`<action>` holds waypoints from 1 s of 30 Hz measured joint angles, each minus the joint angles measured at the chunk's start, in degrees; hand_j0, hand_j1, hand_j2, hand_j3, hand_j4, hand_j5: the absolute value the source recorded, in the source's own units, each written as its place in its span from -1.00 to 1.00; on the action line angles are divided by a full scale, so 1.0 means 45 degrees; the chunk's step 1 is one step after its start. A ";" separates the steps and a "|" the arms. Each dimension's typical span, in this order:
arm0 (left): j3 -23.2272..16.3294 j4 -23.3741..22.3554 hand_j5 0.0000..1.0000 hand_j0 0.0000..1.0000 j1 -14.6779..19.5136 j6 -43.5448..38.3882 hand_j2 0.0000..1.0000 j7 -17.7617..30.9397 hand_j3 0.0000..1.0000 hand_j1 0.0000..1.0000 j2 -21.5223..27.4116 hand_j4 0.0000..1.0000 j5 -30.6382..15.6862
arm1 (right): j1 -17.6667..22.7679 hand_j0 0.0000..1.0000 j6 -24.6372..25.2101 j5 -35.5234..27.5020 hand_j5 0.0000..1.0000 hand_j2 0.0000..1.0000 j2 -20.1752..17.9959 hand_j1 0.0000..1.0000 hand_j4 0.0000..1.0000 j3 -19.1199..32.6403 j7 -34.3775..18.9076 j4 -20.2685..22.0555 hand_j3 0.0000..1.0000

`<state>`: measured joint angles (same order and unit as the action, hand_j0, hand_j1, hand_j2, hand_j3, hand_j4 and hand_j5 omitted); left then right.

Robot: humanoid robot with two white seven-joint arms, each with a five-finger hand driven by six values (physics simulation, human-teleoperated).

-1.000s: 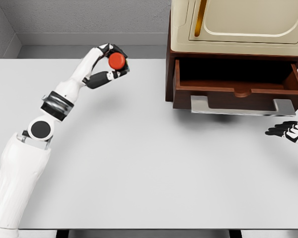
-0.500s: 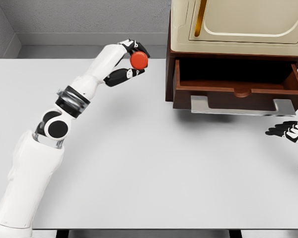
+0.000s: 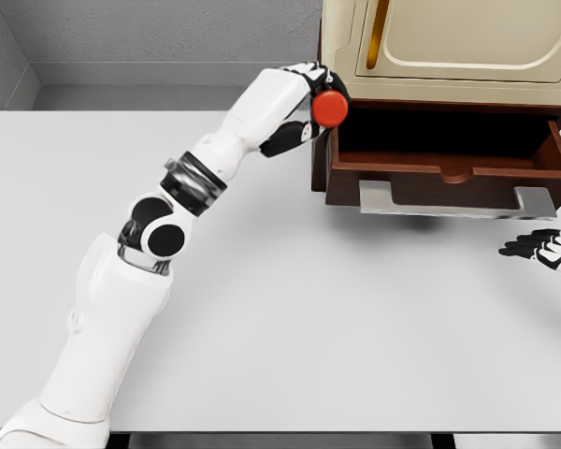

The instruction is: Put the switch into the drawer with left arm, and close the drawer with right arm

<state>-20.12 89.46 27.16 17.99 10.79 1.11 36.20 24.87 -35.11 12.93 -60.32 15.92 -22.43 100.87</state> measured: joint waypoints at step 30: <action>-0.1960 -0.0847 -0.25 -0.25 0.1660 -0.0066 -0.25 0.0003 -0.25 -0.25 -0.0246 -0.25 0.3847 | 0.0019 0.95 0.0000 -0.0085 0.95 0.95 -0.0005 0.95 0.95 -0.0046 0.0056 -0.0074 0.95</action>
<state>-28.94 85.65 34.63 17.69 10.80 0.00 53.51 24.96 -35.11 12.55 -60.35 15.71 -22.18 100.53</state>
